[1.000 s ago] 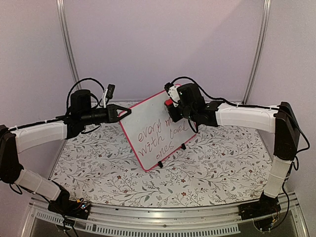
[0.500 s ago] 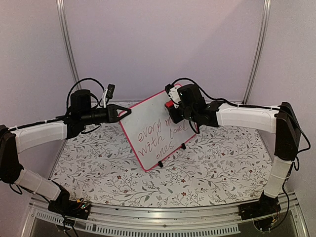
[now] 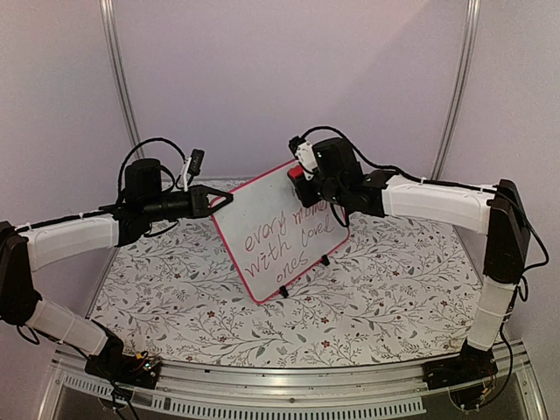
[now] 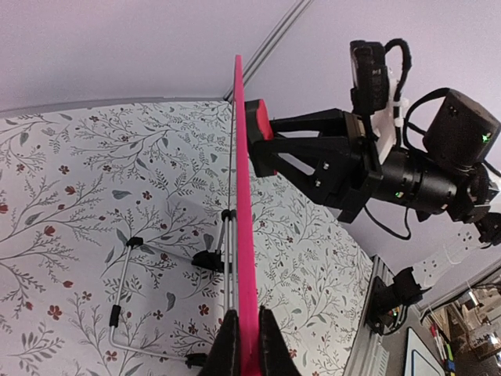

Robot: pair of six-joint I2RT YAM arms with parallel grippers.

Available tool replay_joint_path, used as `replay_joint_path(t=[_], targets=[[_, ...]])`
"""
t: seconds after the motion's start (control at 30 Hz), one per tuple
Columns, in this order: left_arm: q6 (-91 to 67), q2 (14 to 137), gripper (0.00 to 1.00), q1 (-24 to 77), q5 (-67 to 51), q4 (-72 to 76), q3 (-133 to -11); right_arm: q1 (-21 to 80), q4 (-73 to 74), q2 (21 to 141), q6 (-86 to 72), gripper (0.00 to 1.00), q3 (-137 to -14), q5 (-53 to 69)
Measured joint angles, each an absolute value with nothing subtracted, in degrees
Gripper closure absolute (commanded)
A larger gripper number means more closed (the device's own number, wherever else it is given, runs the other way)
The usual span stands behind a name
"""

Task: Erase the whiteboard
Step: Erase the whiteboard at the center of the board.

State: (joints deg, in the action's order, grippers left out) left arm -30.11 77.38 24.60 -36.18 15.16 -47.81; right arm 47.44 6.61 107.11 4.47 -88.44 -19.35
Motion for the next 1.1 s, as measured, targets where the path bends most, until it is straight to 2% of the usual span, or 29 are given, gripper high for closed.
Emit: replay_joint_path(t=[0.43, 1.1], targets=[[-30.9, 77.4, 1.0, 24.6, -35.4, 15.1, -47.8, 47.4, 3.4, 106.2, 2.7, 0.75, -82.0, -18.3], [-30.9, 77.4, 1.0, 24.6, -35.4, 15.1, -47.8, 47.9, 2.1, 105.3, 2.4, 0.75, -78.7, -17.3]])
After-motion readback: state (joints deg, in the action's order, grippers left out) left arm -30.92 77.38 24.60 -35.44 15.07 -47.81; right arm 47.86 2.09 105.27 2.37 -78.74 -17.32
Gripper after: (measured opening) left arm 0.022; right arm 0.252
